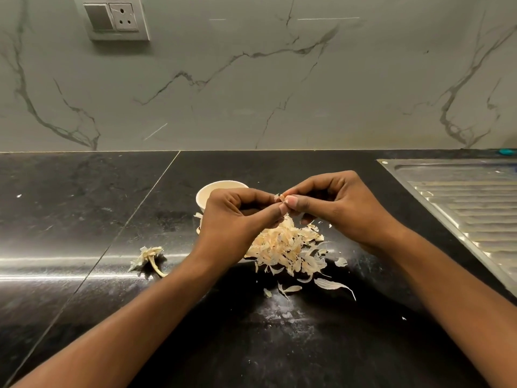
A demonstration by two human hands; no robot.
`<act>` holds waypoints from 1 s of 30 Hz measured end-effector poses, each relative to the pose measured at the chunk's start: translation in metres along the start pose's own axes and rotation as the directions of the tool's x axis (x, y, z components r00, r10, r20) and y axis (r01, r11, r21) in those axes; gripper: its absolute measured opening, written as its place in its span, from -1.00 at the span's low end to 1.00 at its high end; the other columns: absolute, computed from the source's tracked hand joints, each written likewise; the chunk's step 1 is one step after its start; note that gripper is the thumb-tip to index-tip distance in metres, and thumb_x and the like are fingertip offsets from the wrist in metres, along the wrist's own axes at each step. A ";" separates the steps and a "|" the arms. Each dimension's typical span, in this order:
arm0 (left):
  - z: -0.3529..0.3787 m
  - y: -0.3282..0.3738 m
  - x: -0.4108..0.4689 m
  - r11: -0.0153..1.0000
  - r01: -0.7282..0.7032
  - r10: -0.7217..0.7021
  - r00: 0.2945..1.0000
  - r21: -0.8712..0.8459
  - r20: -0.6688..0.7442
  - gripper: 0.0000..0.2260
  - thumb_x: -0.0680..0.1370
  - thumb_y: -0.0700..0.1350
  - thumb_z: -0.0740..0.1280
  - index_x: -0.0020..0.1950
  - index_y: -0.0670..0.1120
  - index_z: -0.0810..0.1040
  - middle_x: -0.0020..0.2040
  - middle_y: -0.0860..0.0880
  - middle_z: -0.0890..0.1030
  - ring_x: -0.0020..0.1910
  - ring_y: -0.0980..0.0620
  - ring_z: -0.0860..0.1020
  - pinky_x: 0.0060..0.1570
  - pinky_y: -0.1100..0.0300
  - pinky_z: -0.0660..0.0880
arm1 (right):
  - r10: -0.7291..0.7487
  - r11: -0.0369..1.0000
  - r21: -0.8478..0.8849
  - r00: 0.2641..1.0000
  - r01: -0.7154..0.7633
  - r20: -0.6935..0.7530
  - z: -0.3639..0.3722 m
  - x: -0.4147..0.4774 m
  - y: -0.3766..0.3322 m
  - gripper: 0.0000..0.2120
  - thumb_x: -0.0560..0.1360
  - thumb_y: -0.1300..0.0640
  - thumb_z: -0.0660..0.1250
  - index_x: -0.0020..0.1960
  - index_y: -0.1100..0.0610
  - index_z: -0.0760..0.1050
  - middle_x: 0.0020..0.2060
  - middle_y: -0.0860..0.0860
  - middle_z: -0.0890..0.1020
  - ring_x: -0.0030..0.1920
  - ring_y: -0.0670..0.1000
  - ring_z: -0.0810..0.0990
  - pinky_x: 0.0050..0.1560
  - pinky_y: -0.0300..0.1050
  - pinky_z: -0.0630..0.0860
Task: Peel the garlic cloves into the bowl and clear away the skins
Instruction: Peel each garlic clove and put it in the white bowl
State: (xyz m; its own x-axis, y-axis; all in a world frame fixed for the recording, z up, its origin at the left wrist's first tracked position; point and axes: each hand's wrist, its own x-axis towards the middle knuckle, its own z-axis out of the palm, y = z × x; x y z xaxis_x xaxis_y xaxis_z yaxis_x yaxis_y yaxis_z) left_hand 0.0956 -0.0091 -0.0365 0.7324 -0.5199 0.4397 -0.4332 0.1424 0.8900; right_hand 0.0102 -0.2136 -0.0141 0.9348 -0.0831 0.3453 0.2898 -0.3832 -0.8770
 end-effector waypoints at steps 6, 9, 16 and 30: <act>-0.002 -0.001 0.001 0.997 -0.048 0.051 0.998 0.065 -0.045 -0.81 0.46 -0.18 0.62 0.02 -0.20 0.76 -0.16 -0.06 0.75 -0.18 -0.08 0.75 -0.15 0.06 0.70 | 0.014 0.999 -0.030 0.999 -0.013 0.034 0.003 -0.002 -0.002 -0.76 0.52 0.08 0.51 0.13 0.18 0.74 -0.09 0.08 0.79 -0.06 0.10 0.77 -0.01 0.01 0.73; -0.003 -0.002 0.002 0.992 -0.079 0.083 0.996 0.103 -0.038 -0.83 0.46 -0.17 0.61 0.01 -0.19 0.76 -0.17 -0.03 0.75 -0.19 -0.06 0.74 -0.18 0.14 0.66 | 0.009 0.997 -0.073 1.000 -0.008 0.015 0.004 -0.001 -0.002 -0.80 0.54 0.07 0.50 0.09 0.16 0.76 -0.13 0.06 0.79 -0.09 0.08 0.77 -0.03 -0.01 0.72; -0.004 -0.004 -0.001 0.943 -0.181 0.181 0.983 0.278 0.024 -0.89 0.50 -0.16 0.59 0.02 -0.11 0.78 -0.17 0.08 0.76 -0.20 0.03 0.74 -0.17 0.08 0.71 | -0.006 0.986 -0.168 1.000 0.005 -0.002 0.001 -0.002 -0.003 -0.90 0.54 0.16 0.53 0.03 0.15 0.77 -0.16 0.03 0.78 -0.13 0.06 0.76 -0.08 -0.06 0.72; -0.007 0.000 0.000 0.805 -0.376 0.327 0.927 0.460 0.184 -0.94 0.55 -0.17 0.56 0.02 -0.08 0.79 -0.15 0.16 0.73 -0.21 0.21 0.69 -0.22 0.30 0.59 | 0.068 0.989 -0.133 0.996 -0.059 0.064 -0.002 -0.003 -0.008 -0.90 0.54 0.20 0.52 0.01 0.21 0.77 -0.17 0.09 0.79 -0.15 0.11 0.78 -0.07 -0.07 0.73</act>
State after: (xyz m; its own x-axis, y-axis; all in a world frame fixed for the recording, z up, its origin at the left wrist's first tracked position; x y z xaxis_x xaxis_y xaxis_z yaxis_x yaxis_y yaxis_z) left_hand 0.0998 -0.0030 -0.0359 0.4402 -0.5905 0.6764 -0.8651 -0.0772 0.4956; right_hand 0.0042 -0.2122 -0.0072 0.9635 -0.0500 0.2632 0.2047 -0.4964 -0.8436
